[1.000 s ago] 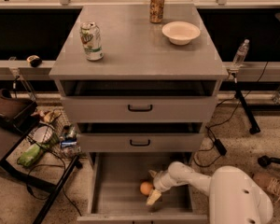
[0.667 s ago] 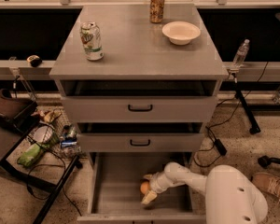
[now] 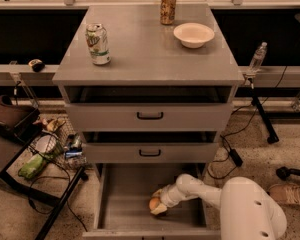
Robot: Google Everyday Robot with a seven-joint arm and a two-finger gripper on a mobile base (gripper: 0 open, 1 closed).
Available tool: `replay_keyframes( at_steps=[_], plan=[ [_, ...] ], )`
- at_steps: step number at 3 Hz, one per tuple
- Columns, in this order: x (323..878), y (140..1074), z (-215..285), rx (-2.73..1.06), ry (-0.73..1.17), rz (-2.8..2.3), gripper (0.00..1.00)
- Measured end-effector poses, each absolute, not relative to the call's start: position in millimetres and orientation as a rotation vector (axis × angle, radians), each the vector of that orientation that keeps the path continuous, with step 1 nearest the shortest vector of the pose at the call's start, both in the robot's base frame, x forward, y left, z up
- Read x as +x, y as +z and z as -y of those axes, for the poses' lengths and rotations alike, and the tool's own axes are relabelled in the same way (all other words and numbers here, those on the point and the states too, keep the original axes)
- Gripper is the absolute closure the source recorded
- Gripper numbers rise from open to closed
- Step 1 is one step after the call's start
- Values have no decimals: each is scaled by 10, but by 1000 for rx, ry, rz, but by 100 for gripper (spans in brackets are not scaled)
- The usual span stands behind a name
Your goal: Pick orange from bottom drawer and place on counter
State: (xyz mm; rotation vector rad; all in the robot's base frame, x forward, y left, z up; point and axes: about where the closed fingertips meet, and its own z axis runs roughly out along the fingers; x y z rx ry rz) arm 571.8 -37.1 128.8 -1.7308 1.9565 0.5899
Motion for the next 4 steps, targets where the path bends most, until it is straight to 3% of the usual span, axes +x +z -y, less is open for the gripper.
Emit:
replay_keyframes(
  at_steps=[1, 2, 4],
  plan=[
    [5700, 1305, 368, -1729, 590, -1953, 97],
    [5623, 1386, 358, -1722, 592, -1934, 100],
    [5701, 3173, 824, -1664, 373, -1703, 100]
  ],
)
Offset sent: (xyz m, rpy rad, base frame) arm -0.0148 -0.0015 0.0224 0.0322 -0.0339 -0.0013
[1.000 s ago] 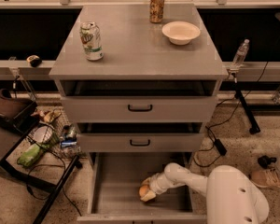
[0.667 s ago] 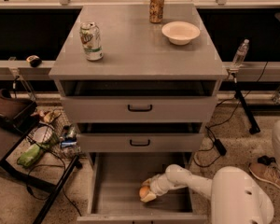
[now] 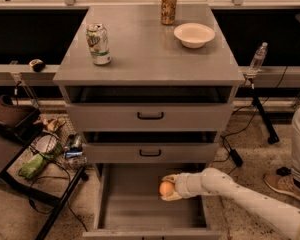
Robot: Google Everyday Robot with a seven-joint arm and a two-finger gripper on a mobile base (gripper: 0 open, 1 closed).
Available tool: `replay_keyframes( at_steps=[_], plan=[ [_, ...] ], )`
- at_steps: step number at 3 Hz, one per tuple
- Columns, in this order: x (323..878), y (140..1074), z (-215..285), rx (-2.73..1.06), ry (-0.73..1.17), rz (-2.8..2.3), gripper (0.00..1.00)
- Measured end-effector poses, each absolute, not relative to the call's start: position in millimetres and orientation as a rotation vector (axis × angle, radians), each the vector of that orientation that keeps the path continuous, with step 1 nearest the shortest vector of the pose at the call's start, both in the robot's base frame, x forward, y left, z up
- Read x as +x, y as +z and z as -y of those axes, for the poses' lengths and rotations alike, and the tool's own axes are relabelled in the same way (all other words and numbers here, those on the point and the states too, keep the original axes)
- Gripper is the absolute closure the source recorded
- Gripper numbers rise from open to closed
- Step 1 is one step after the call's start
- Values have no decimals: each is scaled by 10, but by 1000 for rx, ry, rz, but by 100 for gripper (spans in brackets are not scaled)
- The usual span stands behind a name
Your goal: Pick orange from bottom drawer and place on counter
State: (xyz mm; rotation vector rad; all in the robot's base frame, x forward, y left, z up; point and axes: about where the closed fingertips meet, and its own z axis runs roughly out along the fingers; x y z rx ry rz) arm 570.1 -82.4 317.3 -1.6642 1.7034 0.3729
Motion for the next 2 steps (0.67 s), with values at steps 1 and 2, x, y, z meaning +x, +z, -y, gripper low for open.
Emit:
replay_keyframes(
  at_steps=[1, 2],
  plan=[
    [5210, 4324, 834, -1681, 387, -1585, 100],
    [4395, 5141, 903, -1722, 442, -1569, 100]
  ],
)
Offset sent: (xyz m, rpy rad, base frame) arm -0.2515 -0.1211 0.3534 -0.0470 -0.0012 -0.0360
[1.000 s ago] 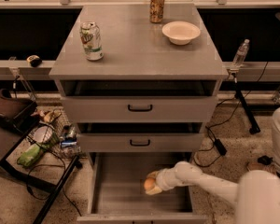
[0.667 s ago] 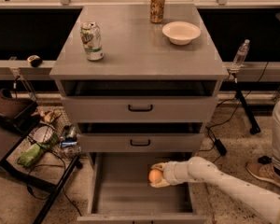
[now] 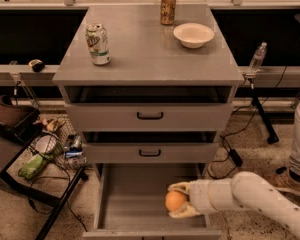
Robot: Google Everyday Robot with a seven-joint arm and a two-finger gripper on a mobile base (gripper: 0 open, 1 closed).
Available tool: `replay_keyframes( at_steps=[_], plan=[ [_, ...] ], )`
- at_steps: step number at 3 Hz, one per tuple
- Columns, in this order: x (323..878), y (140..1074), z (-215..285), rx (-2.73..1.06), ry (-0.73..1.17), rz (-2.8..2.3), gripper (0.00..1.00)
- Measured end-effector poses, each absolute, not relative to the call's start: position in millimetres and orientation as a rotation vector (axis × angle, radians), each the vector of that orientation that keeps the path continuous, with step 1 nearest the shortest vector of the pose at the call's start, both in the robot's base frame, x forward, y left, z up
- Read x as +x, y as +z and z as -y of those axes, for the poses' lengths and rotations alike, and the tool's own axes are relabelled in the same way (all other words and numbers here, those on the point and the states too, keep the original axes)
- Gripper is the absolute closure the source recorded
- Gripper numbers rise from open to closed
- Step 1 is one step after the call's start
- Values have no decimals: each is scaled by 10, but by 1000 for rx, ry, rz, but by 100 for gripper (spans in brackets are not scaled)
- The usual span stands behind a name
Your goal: Pick orange from bottom drawer and place on counter
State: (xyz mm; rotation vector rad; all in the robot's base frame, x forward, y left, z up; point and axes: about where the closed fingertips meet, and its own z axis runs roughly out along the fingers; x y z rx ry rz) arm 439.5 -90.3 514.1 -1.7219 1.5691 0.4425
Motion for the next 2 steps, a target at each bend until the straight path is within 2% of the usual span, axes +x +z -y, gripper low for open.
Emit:
replay_keyframes(
  at_steps=[1, 2],
  plan=[
    [3865, 5810, 1324, -1719, 432, -1693, 100],
    [3793, 6430, 1729, -1653, 390, -1827, 100]
  ],
)
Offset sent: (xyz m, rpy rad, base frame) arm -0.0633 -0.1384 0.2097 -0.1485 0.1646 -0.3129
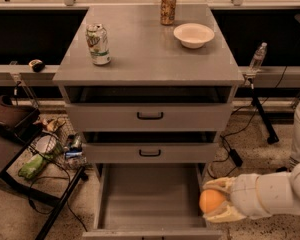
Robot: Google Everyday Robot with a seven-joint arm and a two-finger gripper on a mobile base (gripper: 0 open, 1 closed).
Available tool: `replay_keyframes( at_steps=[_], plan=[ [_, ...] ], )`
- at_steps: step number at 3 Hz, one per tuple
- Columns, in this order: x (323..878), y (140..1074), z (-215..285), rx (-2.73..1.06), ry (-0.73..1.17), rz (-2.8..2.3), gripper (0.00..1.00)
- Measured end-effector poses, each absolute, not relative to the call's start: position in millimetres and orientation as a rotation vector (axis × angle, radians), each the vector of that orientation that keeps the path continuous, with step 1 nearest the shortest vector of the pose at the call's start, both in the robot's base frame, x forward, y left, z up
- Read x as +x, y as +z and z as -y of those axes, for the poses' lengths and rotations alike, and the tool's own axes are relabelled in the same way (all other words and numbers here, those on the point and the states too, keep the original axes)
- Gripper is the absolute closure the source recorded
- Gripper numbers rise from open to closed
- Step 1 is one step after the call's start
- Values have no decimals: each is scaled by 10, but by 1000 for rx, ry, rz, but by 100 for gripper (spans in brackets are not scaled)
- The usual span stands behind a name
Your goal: Pick orange from bottom drawer and place on counter
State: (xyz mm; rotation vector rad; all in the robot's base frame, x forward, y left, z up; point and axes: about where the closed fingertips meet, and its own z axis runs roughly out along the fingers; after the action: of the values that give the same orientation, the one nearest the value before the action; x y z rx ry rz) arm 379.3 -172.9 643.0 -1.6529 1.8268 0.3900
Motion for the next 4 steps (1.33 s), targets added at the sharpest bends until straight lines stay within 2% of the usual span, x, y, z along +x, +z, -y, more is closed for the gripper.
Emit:
replay_keyframes(
  at_steps=[1, 3, 4],
  plan=[
    [3975, 6786, 2009, -1578, 313, -1969, 100],
    [3999, 6788, 1963, -1519, 346, -2026, 100],
    [4076, 7131, 1869, -1505, 278, -2037, 100]
  ],
)
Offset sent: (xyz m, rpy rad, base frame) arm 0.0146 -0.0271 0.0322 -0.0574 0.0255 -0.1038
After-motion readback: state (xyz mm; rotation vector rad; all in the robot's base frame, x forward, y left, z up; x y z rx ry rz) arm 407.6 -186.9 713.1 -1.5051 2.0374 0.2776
